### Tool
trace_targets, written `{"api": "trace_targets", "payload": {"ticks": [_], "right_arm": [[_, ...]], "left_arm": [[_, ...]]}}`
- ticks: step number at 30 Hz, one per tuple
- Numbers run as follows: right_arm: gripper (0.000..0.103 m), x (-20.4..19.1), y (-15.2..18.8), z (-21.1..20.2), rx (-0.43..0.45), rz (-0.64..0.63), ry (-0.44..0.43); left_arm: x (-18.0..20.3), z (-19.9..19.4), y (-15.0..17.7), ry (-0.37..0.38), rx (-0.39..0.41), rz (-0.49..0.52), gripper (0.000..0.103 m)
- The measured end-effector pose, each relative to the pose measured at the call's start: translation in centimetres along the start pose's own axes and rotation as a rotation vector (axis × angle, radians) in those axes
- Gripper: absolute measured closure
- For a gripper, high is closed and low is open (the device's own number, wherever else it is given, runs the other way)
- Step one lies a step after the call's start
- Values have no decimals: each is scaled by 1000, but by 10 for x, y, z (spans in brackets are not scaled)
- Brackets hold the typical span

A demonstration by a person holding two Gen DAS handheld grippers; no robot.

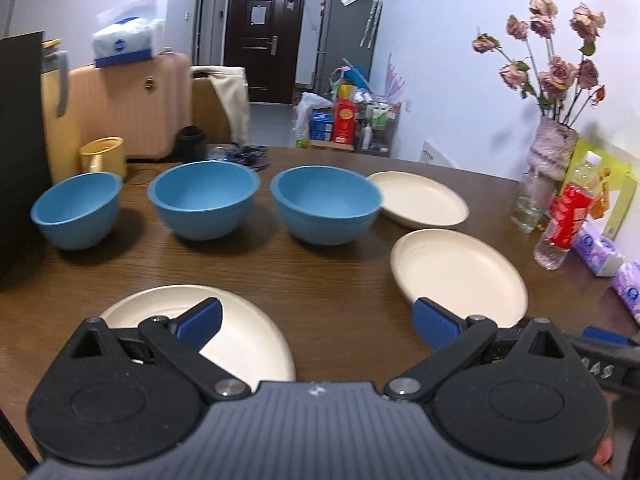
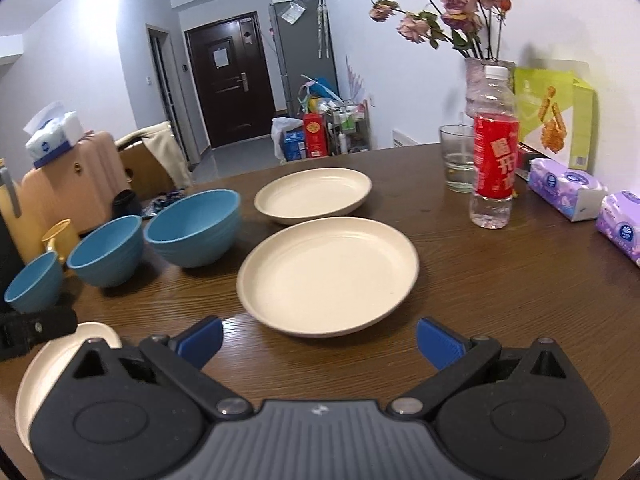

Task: Organize plates and bowls
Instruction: 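Move the left tool to a cream plate while the right tool reaches another plate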

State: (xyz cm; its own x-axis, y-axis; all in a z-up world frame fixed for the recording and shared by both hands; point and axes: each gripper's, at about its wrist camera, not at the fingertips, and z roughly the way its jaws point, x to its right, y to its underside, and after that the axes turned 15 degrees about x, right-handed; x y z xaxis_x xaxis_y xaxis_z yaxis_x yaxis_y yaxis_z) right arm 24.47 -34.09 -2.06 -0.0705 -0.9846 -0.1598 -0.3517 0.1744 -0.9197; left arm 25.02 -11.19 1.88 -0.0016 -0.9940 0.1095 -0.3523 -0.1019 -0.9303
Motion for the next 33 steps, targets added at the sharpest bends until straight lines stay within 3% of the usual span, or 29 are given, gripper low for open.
{"api": "trace_targets", "payload": {"ticks": [10,18,25,33], "right_arm": [[0,53,-13,47,-19,-3,28],[2,77,-21,100,-42,19,23],[7,86,-26,147,-60,81,14],[23,98,-13,172,-94,124,17]], "left_arm": [[63,45,-4,-8,10,-31,0],[77,107,5,-39,-114,-131,0],[86,150,10,-72,-158,-154,0],[82,179,18,-75,-187,-147,0]]}}
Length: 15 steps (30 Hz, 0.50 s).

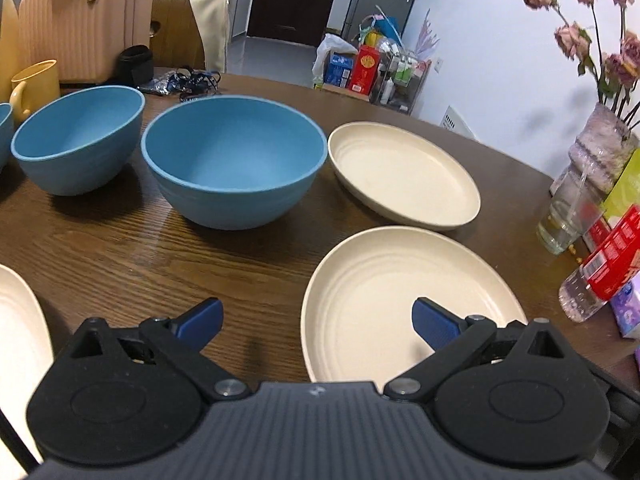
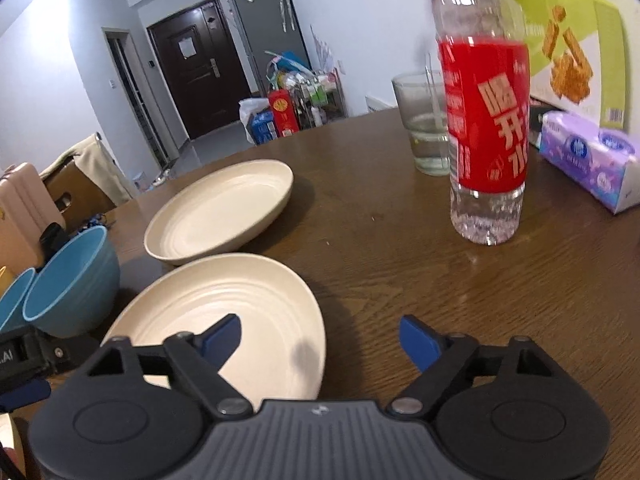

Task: Organize plates and bowls
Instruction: 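Move the left tool to a cream plate while the right tool reaches another plate, then close the left tool on its plate rim while the right tool grips its plate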

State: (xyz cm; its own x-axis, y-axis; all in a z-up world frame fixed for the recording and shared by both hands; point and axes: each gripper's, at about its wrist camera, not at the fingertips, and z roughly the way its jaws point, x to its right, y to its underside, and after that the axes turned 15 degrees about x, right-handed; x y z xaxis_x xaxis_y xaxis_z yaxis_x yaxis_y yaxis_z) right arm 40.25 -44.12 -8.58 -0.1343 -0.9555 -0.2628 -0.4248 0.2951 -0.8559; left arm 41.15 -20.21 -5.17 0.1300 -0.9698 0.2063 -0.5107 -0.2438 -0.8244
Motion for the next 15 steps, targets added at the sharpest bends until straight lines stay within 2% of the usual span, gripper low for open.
{"api": "trace_targets", "payload": {"ticks": [3,5,6,11,15], "right_arm": [[27,5,2,2,-16,24,-36],[31,7,2,3,-19,38,-48],[35,7,3,4,-20,38,-47],[38,7,5,4,-28,26,-33],[54,8,7,5,-35,33,-30]], "left_arm": [[-2,6,2,33,-37,-1,7],[-2,7,2,47,-38,6,8],[-2,7,2,52,-36,9,8],[-4,11,3,50,-48,10,17],[-6,16,4,54,-66,2,27]]}}
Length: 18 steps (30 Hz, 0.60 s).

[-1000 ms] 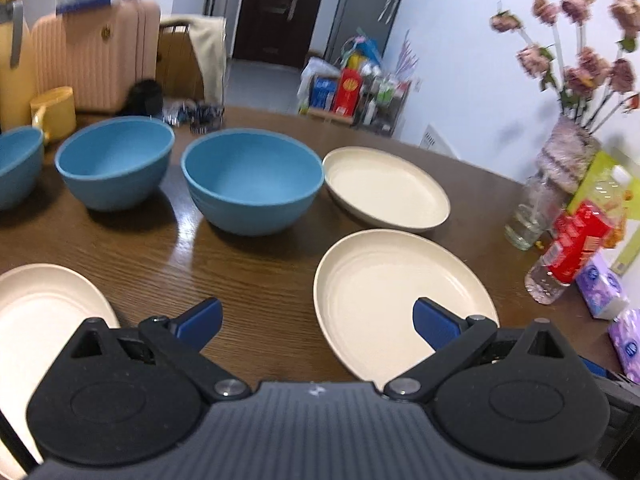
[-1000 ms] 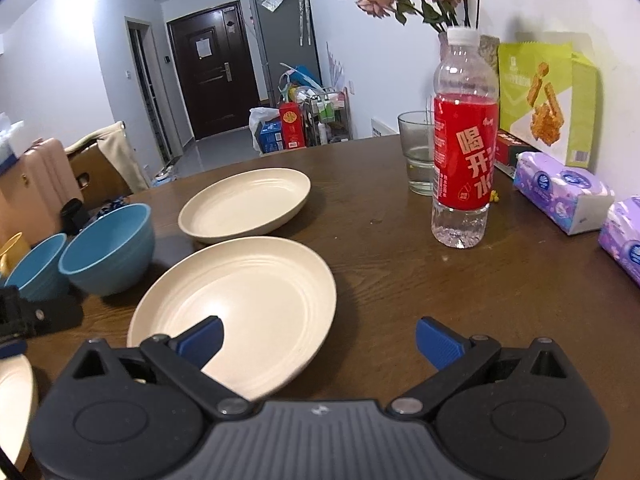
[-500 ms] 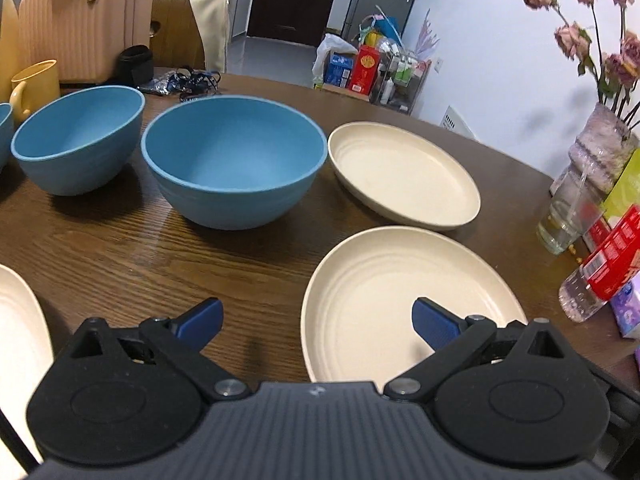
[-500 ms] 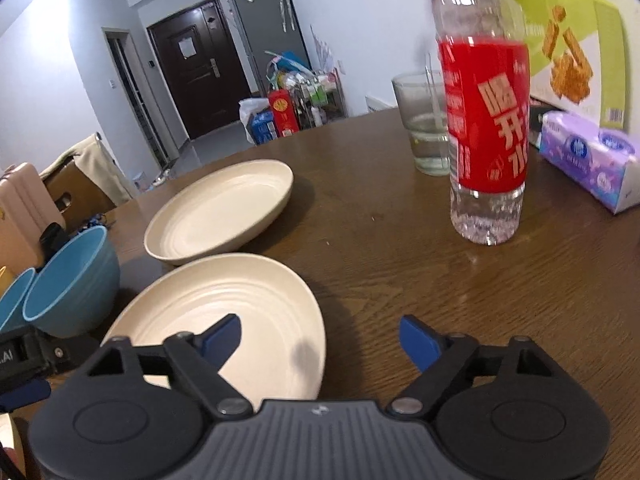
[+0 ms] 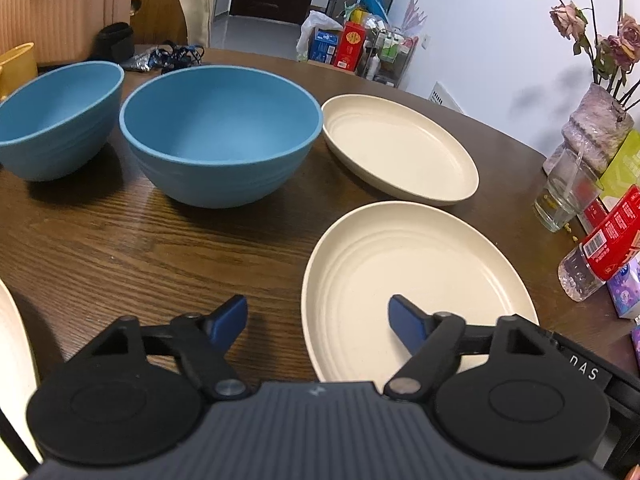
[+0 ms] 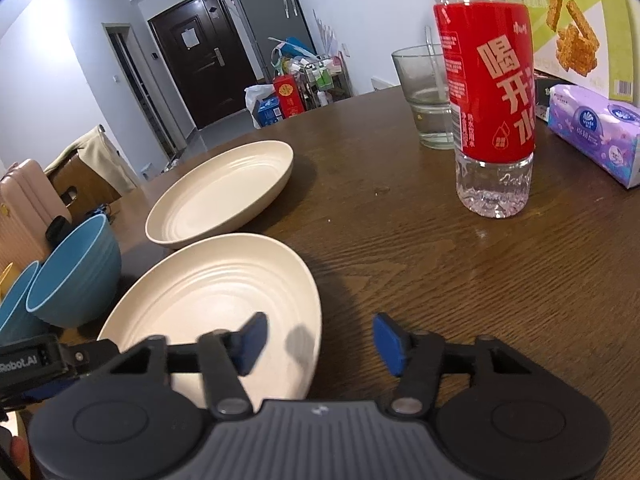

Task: Organize plates and bowls
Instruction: 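Close the left tool on its plate rim while the right tool grips its plate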

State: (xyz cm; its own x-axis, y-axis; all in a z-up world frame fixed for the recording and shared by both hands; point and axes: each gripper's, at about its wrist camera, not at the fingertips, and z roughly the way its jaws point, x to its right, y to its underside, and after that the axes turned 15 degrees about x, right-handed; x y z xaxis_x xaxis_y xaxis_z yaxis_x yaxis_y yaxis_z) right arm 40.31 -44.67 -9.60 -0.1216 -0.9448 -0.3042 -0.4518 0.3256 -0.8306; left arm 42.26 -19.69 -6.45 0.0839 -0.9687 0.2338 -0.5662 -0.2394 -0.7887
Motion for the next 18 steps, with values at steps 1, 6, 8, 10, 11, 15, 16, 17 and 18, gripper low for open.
{"api": "trace_targets", "payload": {"ticks": [1,6,8,10,11,15,16,17,18], "right_arm": [[57,1,0,0,0,5,-1],[81,5,0,0,-7,32,-14],[85,6,1,1,-10,40,-19],[88,7,1,1,-11,47,-22],[90,7,1,1,-11,53,-27],[94,8,2,0,-10,60,-37],[95,8,2,0,-9,59,-37],[96,8,2,0,-7,56,-35],[96,8,2,-1,-5,55,-32]], "left_arm": [[-1,0,0,1,-2,1,29],[0,5,3,8,-22,8,44],[0,6,4,18,-30,8,52],[1,7,5,27,-38,9,58],[1,8,6,30,-41,10,62],[2,9,7,46,-45,13,74],[2,8,8,47,-43,17,75],[3,8,8,47,-43,19,78],[3,8,8,46,-42,20,80]]}}
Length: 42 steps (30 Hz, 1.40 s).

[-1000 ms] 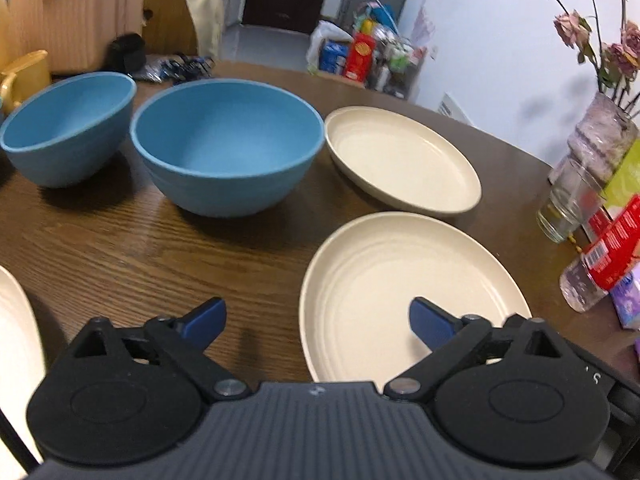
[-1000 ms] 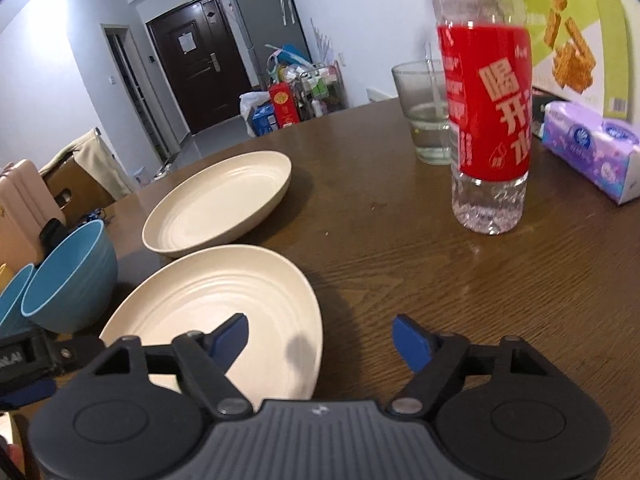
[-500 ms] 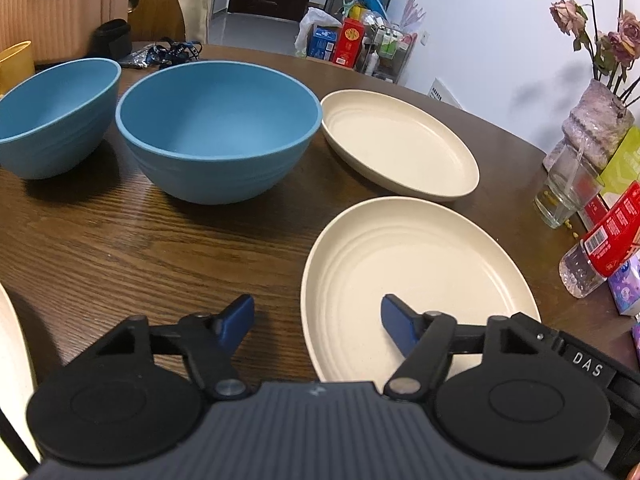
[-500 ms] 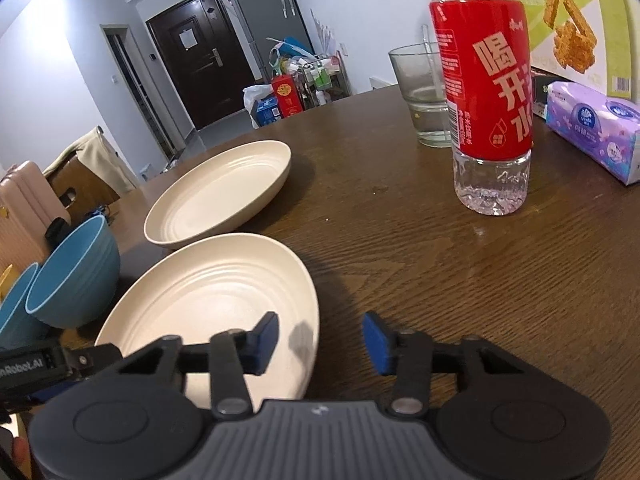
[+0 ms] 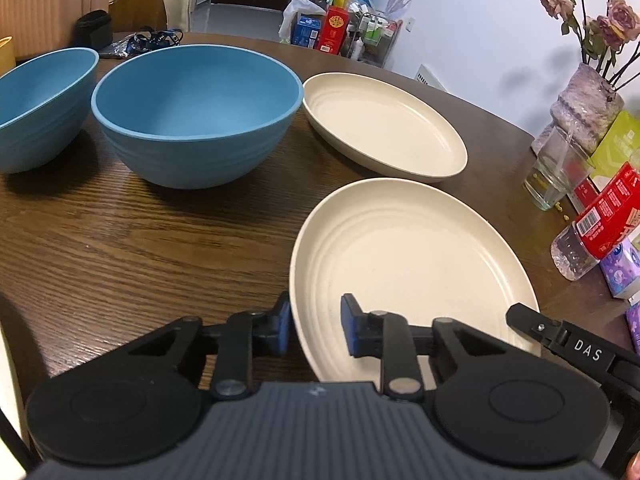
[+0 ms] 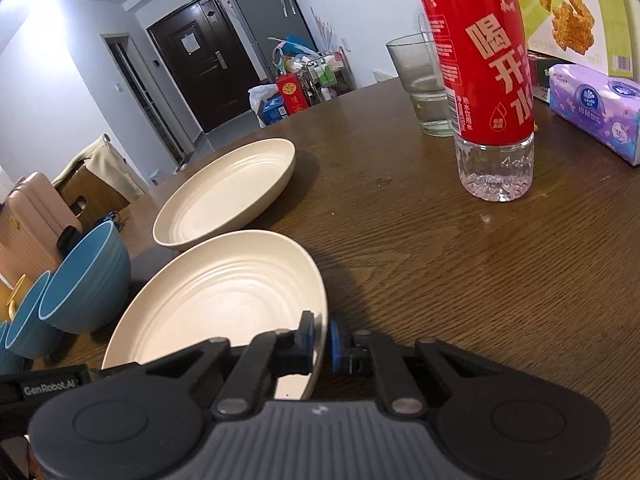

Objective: Organize plates and bowls

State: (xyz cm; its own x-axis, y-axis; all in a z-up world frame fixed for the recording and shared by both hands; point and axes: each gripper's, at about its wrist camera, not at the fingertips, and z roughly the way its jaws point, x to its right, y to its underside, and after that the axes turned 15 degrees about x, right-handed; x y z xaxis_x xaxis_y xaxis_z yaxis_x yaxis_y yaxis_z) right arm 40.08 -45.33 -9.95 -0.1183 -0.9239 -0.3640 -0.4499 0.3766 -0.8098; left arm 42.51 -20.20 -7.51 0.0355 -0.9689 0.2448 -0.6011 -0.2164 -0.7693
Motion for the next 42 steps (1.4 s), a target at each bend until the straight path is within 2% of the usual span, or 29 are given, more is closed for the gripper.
{"api": "trace_targets", "payload": {"ticks": [3,18,30,42], "right_arm": [[96,0,0,-1,7,1,9],[96,-5,2,-17,47,-14,30],[96,-1,4,-47,73,26,23],[96,-30,11,-89,105,4,-8]], "left_arm": [[-1,1,0,0,-1,-3,86],[5,-11,3,-2,35,23,89],[12,-44,6,4,90,72,89],[-10,-98,6,-5,140,74,89]]}}
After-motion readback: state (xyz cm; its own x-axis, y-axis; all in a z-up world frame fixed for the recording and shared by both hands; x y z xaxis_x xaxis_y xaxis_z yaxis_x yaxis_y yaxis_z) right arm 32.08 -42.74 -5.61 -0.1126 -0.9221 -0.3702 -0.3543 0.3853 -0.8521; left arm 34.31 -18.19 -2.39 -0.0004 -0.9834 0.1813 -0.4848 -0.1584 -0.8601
